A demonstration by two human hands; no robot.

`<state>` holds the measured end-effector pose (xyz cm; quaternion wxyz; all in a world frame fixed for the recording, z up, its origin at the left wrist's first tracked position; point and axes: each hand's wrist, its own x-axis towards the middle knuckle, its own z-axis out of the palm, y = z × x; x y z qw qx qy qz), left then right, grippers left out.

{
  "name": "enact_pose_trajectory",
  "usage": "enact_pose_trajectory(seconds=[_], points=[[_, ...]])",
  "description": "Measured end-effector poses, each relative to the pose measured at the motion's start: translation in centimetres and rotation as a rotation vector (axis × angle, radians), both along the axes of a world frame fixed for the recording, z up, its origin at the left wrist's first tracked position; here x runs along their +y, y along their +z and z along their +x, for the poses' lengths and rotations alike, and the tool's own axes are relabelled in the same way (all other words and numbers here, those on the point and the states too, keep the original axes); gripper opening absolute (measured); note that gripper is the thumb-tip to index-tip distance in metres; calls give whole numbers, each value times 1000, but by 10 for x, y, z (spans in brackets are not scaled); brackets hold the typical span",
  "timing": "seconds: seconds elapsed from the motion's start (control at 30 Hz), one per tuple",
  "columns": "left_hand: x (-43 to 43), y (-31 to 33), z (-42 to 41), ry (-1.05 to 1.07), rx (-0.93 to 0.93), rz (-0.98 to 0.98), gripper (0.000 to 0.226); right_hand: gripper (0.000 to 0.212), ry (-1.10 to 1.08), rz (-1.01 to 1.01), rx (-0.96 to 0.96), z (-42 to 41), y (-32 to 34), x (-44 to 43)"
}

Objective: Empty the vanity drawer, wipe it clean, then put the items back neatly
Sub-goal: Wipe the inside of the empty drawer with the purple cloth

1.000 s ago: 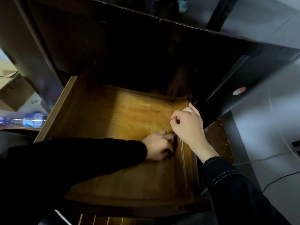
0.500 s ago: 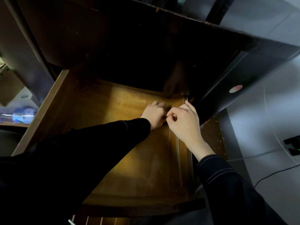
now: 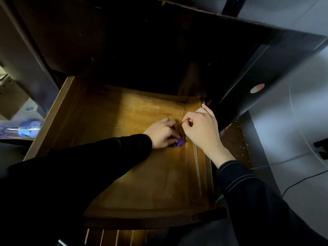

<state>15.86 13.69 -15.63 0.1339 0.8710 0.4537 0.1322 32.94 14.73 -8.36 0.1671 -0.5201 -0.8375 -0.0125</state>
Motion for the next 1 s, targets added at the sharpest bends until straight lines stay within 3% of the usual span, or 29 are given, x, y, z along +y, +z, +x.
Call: enact_pose_trajectory(seconds=[0.13, 0.4, 0.47, 0.63, 0.7, 0.8, 1.0], points=[[-14, -1, 5, 41, 0, 21, 30, 18, 1, -4, 15, 0, 1, -1], [-91, -10, -14, -382, -53, 33, 18, 19, -18, -10, -28, -2, 2, -2], [-72, -7, -14, -322, -42, 31, 18, 19, -15, -5, -36, -2, 2, -2], [-9, -4, 3, 108, -31, 9, 29, 18, -10, 25, -14, 0, 0, 0], [-9, -5, 10, 158, -40, 8, 31, 18, -6, 24, -19, 0, 0, 0], [-43, -8, 8, 19, -53, -11, 27, 18, -9, 11, -27, -2, 2, -1], [-110, -10, -13, -460, -46, -80, 21, 20, -20, -7, -41, -2, 2, -2]])
